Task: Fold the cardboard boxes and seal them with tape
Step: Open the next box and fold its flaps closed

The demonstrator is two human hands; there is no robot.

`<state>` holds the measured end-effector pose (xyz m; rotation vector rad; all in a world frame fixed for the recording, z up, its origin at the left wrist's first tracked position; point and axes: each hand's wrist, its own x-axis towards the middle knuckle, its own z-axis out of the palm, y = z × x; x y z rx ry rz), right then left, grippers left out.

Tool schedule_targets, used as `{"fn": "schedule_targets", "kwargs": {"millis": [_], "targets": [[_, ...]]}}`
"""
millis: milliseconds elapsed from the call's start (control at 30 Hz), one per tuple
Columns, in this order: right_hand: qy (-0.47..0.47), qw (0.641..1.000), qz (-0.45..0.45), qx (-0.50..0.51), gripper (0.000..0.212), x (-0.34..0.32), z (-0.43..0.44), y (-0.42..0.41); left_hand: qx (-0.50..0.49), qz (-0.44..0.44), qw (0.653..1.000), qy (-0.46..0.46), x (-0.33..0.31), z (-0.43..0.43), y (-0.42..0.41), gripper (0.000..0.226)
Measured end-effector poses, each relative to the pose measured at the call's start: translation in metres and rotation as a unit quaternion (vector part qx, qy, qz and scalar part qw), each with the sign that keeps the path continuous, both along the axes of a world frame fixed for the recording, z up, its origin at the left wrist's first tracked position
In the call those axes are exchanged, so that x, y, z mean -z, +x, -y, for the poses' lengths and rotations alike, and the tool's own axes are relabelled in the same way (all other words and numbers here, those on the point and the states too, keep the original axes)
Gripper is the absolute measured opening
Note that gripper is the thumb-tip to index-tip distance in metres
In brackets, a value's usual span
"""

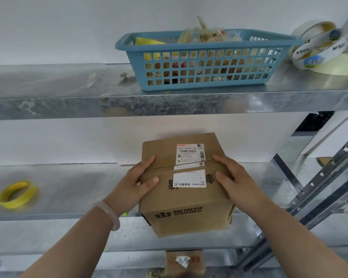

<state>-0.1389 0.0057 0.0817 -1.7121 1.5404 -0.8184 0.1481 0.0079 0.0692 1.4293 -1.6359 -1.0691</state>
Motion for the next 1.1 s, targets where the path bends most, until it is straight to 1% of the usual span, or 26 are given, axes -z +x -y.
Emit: {"fn": "schedule_targets", "kwargs": {"millis": [67,133,200,267,400,500,567,633,833,933,1100], "targets": [[0.027,0.999,-0.026,-0.023,0.054,-0.001,0.000,0.000,-0.050,-0.020,0.998,-0.024,0.002,-0.001,0.001,0.051],[0.041,0.998,-0.052,-0.023,0.067,-0.003,0.003,0.000,-0.083,-0.001,0.995,-0.046,0.002,0.001,0.000,0.048],[0.042,0.998,-0.055,-0.008,0.071,-0.007,0.006,0.002,-0.091,0.032,0.994,-0.056,0.000,0.004,-0.003,0.047],[0.035,0.998,-0.045,-0.003,0.071,-0.010,0.008,0.007,-0.103,0.060,0.991,-0.063,-0.002,0.006,-0.003,0.048],[0.015,0.999,-0.040,0.008,0.071,-0.013,0.016,0.018,-0.118,0.049,0.989,-0.076,-0.008,0.016,0.000,0.049],[0.025,0.998,-0.049,0.019,0.071,-0.012,0.022,0.018,-0.092,0.073,0.992,-0.054,-0.007,0.027,-0.003,0.052],[0.027,0.997,-0.062,0.027,0.070,-0.011,0.025,0.012,-0.058,0.086,0.994,-0.031,-0.002,0.031,-0.006,0.058],[0.031,0.997,-0.064,0.036,0.069,-0.011,0.026,0.006,-0.035,0.094,0.995,-0.026,0.004,0.031,-0.010,0.064],[0.031,0.996,-0.074,0.034,0.070,-0.010,0.025,0.013,-0.052,0.082,0.995,-0.033,0.012,0.029,-0.009,0.061],[0.016,0.996,-0.087,0.016,0.072,-0.005,0.023,0.032,-0.086,0.069,0.993,-0.036,0.012,0.025,0.007,0.058],[0.032,0.998,-0.049,0.000,0.072,0.000,0.028,0.054,-0.118,0.076,0.989,-0.040,0.011,0.022,0.028,0.056]]}}
